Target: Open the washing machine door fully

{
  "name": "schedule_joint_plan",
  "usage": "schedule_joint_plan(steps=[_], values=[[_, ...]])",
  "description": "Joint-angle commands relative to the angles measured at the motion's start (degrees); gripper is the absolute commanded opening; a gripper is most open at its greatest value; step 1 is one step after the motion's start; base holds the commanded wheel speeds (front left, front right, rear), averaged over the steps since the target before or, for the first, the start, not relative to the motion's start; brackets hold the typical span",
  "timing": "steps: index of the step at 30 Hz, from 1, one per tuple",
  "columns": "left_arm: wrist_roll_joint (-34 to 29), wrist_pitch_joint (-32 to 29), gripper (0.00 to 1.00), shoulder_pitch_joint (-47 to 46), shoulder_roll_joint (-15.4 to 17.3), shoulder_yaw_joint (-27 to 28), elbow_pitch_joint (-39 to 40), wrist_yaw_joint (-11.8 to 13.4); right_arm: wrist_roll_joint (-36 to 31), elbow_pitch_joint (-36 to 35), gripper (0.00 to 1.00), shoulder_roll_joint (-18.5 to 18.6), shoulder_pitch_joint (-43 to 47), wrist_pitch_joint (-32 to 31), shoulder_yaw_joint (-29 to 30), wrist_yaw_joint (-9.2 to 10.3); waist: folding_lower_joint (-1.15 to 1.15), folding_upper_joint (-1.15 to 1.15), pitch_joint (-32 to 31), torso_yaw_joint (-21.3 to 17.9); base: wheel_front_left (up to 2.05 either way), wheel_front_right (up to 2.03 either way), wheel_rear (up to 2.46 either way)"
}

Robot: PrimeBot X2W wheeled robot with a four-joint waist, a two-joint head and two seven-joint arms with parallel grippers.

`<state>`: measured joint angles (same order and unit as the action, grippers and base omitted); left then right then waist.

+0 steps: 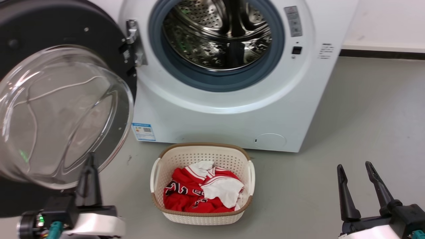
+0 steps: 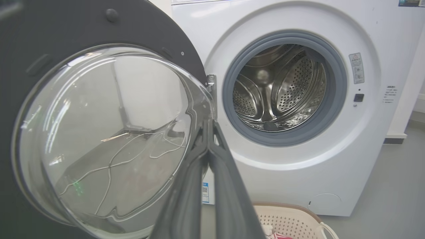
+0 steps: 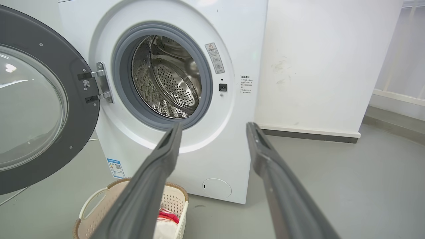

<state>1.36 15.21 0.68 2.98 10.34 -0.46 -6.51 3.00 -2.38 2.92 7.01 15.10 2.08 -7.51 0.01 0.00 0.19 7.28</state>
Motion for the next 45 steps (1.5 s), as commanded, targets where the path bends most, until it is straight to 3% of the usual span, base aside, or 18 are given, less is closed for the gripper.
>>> schedule_joint_plan(steps=[1, 8, 9, 10, 11, 29, 30, 34, 45], values=[[1.0, -0.1, 0.0, 1.0, -0.1, -2.1, 0.6, 0.7, 0.3, -0.4, 1.0, -0.1, 0.5, 0.1, 0.0, 0.04, -0.01, 0.0, -0.4, -1.6, 0.0, 0.0, 0.0], [3.1, -0.1, 0.0, 2.7, 0.0, -8.6, -0.4, 2.8, 0.6, -0.6, 1.0, -0.1, 1.2, 0.1, -0.1, 0.04, -0.01, 0.0, -0.5, -4.2, 0.0, 0.0, 0.0], [3.4, -0.1, 0.32, 2.9, -0.1, -9.2, -0.6, 3.1, 0.7, -0.6, 1.0, -0.1, 1.3, 0.1, -0.1, 0.04, -0.01, 0.0, -0.6, -4.6, 0.0, 0.0, 0.0], [3.4, -0.1, 0.98, 3.1, -0.1, -9.7, -0.8, 3.4, 0.8, -0.5, 1.0, -0.1, 1.4, 0.1, -0.1, 0.04, -0.01, 0.0, -0.6, -4.9, 0.0, 0.0, 0.0], [3.9, -0.1, 1.0, 3.2, -0.1, -10.1, -0.8, 3.6, 0.9, -0.5, 1.0, -0.1, 1.4, 0.1, -0.3, 0.04, -0.01, 0.0, -0.6, -5.3, 0.0, 0.0, 0.0], [3.4, -0.1, 1.0, 4.5, -0.1, -10.3, -2.0, 5.9, 1.5, -0.6, 1.0, -0.1, 2.0, 0.1, -1.0, 0.04, -0.01, 0.0, -0.8, -7.6, 0.0, 0.0, 0.0], [3.4, 0.0, 0.0, 3.9, -0.1, -10.3, -2.1, 5.8, 1.3, -0.5, 0.0, 0.0, 1.4, 0.0, -1.0, 0.0, -0.01, 0.0, -0.8, -7.6, 0.0, 0.0, 0.0], [4.1, -0.2, 0.0, 4.3, -0.2, -10.2, -4.4, 5.7, 2.0, 1.4, 0.0, 0.0, 1.6, -0.1, -1.1, -0.01, -0.01, 0.0, -0.8, -7.6, 0.0, 0.0, 0.0], [17.1, -3.5, 0.0, 2.5, -0.2, -9.2, -5.8, 4.7, 16.1, 3.5, 0.0, 0.9, -0.7, -2.5, -1.3, -0.01, -0.01, 0.0, -0.7, -7.6, 0.0, 0.0, 0.0]])
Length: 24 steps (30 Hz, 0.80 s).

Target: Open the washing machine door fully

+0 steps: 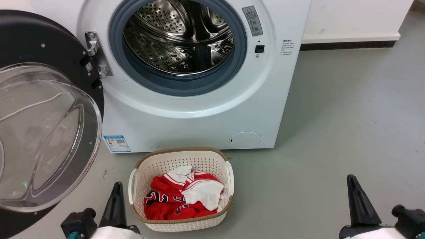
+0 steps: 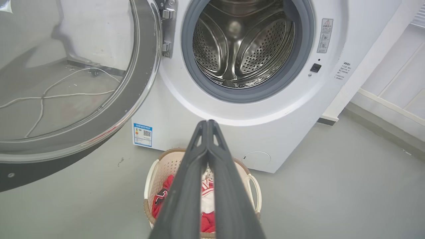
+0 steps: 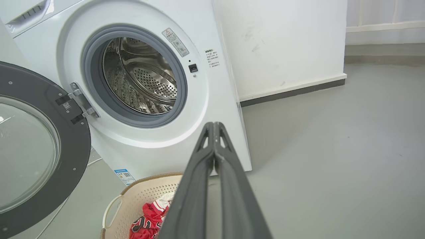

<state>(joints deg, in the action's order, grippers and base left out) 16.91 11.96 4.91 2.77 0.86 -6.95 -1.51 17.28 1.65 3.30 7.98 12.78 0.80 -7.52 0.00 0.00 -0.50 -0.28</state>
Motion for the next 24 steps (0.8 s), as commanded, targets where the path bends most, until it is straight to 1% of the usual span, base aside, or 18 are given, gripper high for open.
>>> schedule_joint_plan(steps=[1, 12, 24], values=[[2.6, -0.5, 0.0, -1.9, 0.0, 0.4, 0.6, -0.4, 3.0, -0.4, 0.0, 0.6, -1.9, -0.3, 0.0, 0.01, 0.0, 0.0, 0.0, 0.0, 0.0, 0.0, 0.0], [13.9, -3.2, 0.0, -3.3, 0.1, 1.2, -0.5, -1.3, 14.9, 1.6, 0.0, 1.1, -3.8, -2.5, -0.1, 0.01, 0.0, 0.0, 0.1, 0.0, 0.0, 0.0, 0.0], [24.7, -5.9, 0.0, -4.8, 0.1, 2.0, -1.6, -2.1, 26.1, 3.4, 0.0, 1.5, -5.7, -4.8, 0.1, 0.01, 0.0, 0.0, 0.1, 0.1, 0.0, 0.0, 0.0]])
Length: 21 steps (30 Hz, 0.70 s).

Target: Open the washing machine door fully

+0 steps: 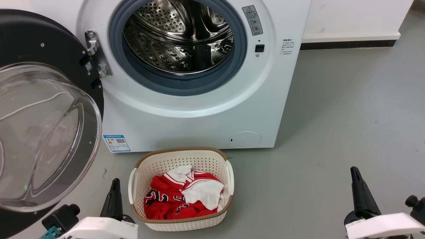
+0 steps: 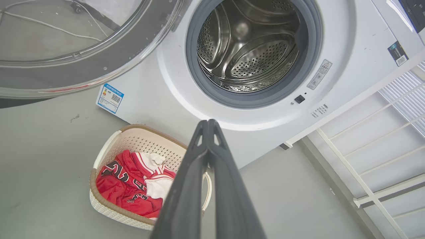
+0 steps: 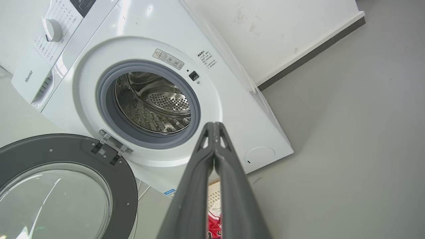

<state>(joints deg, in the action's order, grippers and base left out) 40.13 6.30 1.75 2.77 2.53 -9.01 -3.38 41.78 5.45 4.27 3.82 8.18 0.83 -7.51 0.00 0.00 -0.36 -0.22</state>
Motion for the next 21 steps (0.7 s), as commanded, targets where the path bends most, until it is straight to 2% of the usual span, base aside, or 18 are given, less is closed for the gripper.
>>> schedule_joint_plan(steps=[1, 21], values=[[2.3, -0.5, 0.0, -1.8, 0.1, 0.4, 0.4, -0.3, 2.5, -0.3, 0.0, 0.5, -1.6, -0.4, 0.1, 0.0, 0.0, 0.0, 0.0, 0.0, 0.0, 0.0, 0.0], [17.3, -4.2, 0.0, -3.8, 0.1, 1.5, -1.2, -1.5, 17.9, 2.3, 0.0, 0.8, -4.3, -3.8, 0.7, 0.01, 0.0, 0.0, 0.1, 0.1, 0.0, 0.0, 0.0]])
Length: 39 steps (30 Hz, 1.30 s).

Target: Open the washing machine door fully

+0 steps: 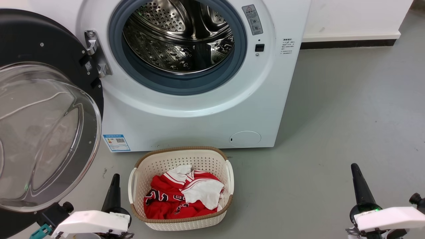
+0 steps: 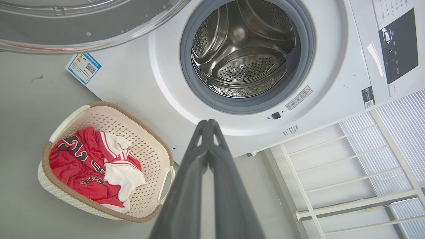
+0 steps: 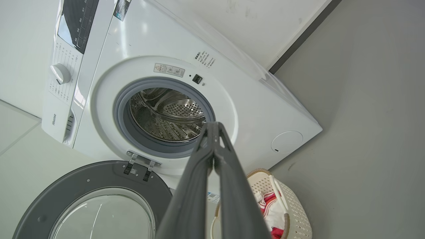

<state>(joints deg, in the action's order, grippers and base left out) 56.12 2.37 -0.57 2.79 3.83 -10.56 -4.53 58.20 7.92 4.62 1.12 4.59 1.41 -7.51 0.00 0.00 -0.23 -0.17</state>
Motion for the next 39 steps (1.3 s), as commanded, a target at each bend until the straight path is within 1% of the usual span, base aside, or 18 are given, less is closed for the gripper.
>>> schedule_joint_plan(steps=[1, 16, 17, 20, 21, 39], values=[[2.0, -0.5, 0.0, -1.6, 0.1, 0.2, 0.3, -0.4, 2.1, 0.0, 0.0, 0.4, -1.8, -0.4, 0.2, 0.01, 0.0, 0.0, 0.0, 0.0, 0.0, 0.0, 0.0], [10.8, -2.7, 0.0, -2.8, 0.1, 0.9, -0.7, -1.1, 11.0, 1.5, 0.0, 0.4, -3.3, -2.6, 0.7, 0.01, 0.0, 0.0, 0.1, 0.0, 0.0, 0.0, 0.0], [12.6, -3.1, 0.0, -3.0, 0.1, 1.1, -0.9, -1.2, 12.8, 1.8, 0.0, 0.4, -3.5, -3.1, 0.9, 0.01, 0.0, 0.0, 0.1, 0.0, 0.0, 0.0, 0.0], [14.3, -3.6, 0.0, -3.2, 0.1, 1.2, -1.1, -1.4, 14.5, 2.1, 0.0, 0.4, -3.8, -3.6, 1.0, 0.01, 0.0, 0.0, 0.1, 0.1, 0.0, 0.0, 0.0], [16.0, -4.0, 0.0, -3.4, 0.1, 1.3, -1.3, -1.6, 16.2, 2.4, 0.0, 0.4, -4.2, -4.0, 1.1, 0.01, 0.0, 0.0, 0.1, 0.1, 0.0, 0.0, 0.0], [25.2, -6.3, 0.0, -4.7, 0.1, 1.9, -2.3, -2.2, 25.2, 4.1, 0.0, 0.2, -5.7, -6.4, 1.9, 0.02, 0.0, 0.0, 0.3, 0.1, 0.0, 0.0, 0.0]])
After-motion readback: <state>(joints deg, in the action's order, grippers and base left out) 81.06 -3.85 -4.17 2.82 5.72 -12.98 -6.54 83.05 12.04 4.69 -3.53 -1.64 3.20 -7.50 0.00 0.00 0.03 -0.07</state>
